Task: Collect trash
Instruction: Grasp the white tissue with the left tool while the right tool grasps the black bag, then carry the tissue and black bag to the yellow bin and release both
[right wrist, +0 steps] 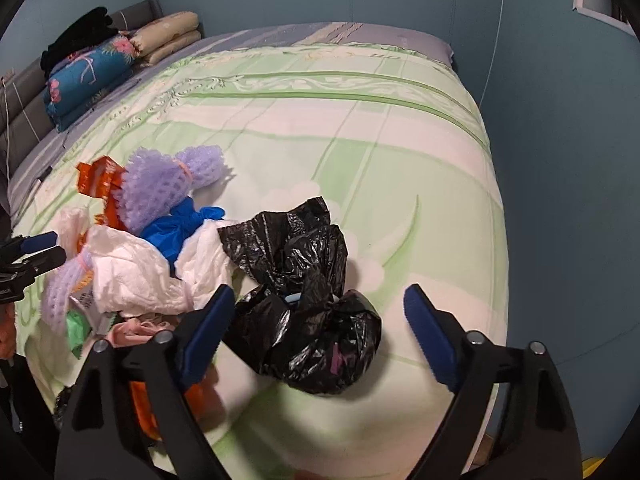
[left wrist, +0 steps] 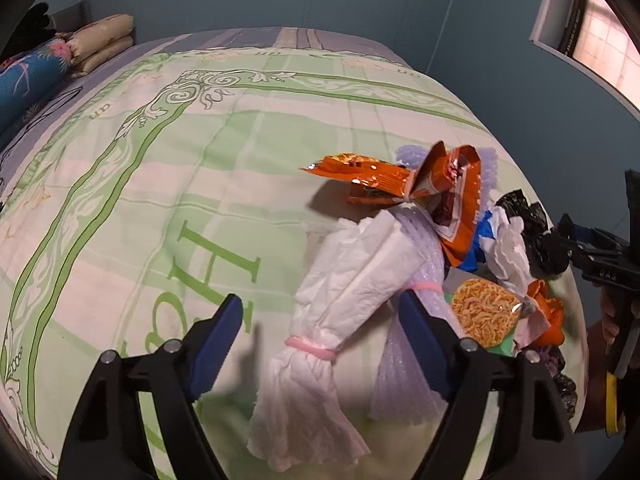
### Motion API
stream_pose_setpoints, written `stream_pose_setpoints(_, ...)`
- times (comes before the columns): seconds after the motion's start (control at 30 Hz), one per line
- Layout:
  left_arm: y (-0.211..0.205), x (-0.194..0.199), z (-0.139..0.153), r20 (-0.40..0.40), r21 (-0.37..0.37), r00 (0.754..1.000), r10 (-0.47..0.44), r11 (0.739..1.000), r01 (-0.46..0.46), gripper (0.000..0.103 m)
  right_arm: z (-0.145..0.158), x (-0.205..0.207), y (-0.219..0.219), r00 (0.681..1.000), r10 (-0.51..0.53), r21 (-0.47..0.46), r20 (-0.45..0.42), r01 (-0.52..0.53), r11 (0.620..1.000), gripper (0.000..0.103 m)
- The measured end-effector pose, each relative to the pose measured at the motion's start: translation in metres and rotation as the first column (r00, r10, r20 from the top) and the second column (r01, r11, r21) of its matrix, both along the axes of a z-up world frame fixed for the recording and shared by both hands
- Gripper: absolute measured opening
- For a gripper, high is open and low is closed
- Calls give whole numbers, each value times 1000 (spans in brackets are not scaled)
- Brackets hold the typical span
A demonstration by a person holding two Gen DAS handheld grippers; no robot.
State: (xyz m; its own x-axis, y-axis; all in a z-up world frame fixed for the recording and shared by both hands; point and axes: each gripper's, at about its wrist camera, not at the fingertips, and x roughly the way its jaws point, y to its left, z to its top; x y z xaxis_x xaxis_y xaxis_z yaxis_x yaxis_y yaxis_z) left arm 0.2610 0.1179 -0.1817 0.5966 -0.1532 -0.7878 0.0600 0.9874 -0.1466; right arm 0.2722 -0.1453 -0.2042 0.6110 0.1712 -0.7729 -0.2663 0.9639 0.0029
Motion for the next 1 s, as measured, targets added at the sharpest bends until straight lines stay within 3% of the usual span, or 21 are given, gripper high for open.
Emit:
stream_pose_setpoints(0.1, -3, 7, -8, -23, -6, 1000, -11, 1000, 11, 57, -5, 6, 2, 1000, -2, 2, -23, 3, 1000, 65)
stream_pose_setpoints(0.17, -1, 10, -12, -42, -37, 999, -4, 999, 2, 38, -9, 9, 4, 999, 2, 3, -41, -2, 1000, 55)
stream_pose_setpoints(0.27, 2, 5, -10, -26, -54, 1000, 1, 999, -2, 24, -10, 10, 6, 999, 3, 3, -50, -3, 1000, 40)
stream_pose_setpoints(0.4, 10, -4, -4, -12, -83, 1000, 3, 997, -4, 20, -4, 4, 8, 999, 22, 23, -40, -21, 1000, 33)
stream_pose_setpoints(0.73, 34, -38, 31, 65, -141, 996, 58, 989, -48, 20, 40, -29, 2, 999, 30, 101, 34, -34, 994, 32)
stream_pose_setpoints(1.0, 12, -65, 70, 153, -142, 988, 31, 990, -9, 20, 73, -79, -16, 996, 35, 154, 77, -47, 987, 32)
